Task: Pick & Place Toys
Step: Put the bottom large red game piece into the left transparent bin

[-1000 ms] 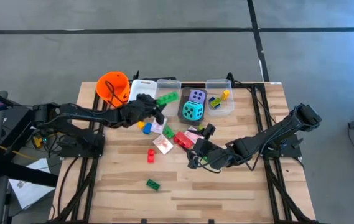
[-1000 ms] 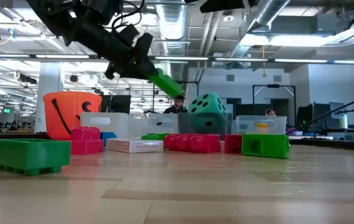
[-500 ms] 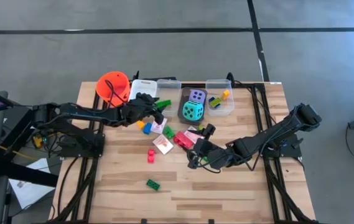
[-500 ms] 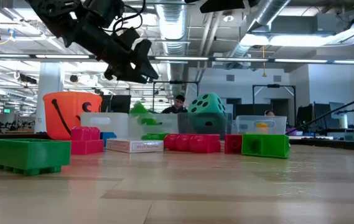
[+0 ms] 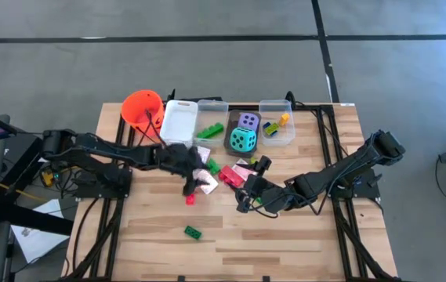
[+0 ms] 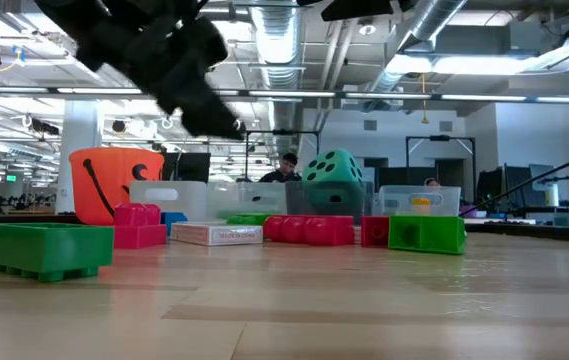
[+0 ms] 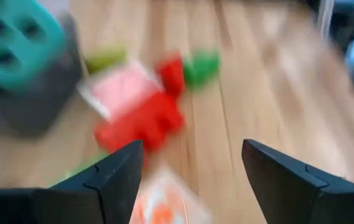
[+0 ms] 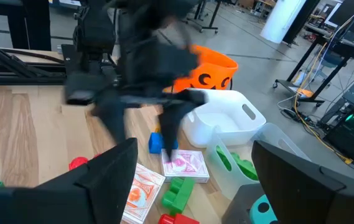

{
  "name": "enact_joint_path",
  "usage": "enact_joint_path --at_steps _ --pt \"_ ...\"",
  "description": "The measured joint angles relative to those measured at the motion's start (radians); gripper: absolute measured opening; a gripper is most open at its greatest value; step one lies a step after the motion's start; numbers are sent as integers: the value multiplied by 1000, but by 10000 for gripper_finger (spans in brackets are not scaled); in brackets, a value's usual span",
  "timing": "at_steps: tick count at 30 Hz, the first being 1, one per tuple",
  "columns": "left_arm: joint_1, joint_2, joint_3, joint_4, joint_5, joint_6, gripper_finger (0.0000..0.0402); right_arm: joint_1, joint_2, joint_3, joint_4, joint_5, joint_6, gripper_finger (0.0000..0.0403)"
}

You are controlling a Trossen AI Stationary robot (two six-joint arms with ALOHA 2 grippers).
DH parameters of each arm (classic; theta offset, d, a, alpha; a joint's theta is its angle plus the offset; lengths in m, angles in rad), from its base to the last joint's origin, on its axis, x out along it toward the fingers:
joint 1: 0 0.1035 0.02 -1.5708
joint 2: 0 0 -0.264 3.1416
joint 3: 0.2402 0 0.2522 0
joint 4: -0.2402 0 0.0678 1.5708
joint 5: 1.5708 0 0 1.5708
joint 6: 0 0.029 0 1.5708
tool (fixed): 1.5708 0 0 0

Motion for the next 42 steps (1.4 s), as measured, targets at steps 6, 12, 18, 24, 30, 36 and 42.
enact_joint_path --at_steps 6,12,18,24,30,36,42 --pt "-106 0 0 -296 -86 133 275 0 0 0 0 -1 0 311" --pt "-182 0 0 -368 -102 425 288 -1 1 0 -1 -2 0 311" --pt "-227 0 0 -382 -182 745 302 -1 1 0 -2 -2 0 311" --pt "-229 4 0 -440 -186 880 317 -3 1 0 -8 -2 0 311" --pt "-229 50 0 -421 -182 897 328 -11 1 0 -8 -2 0 311" --pt "-229 126 0 -391 -182 898 329 -15 1 0 -8 -2 1 311" --pt "-228 153 3 -399 -179 895 315 -15 1 0 -8 -2 1 311"
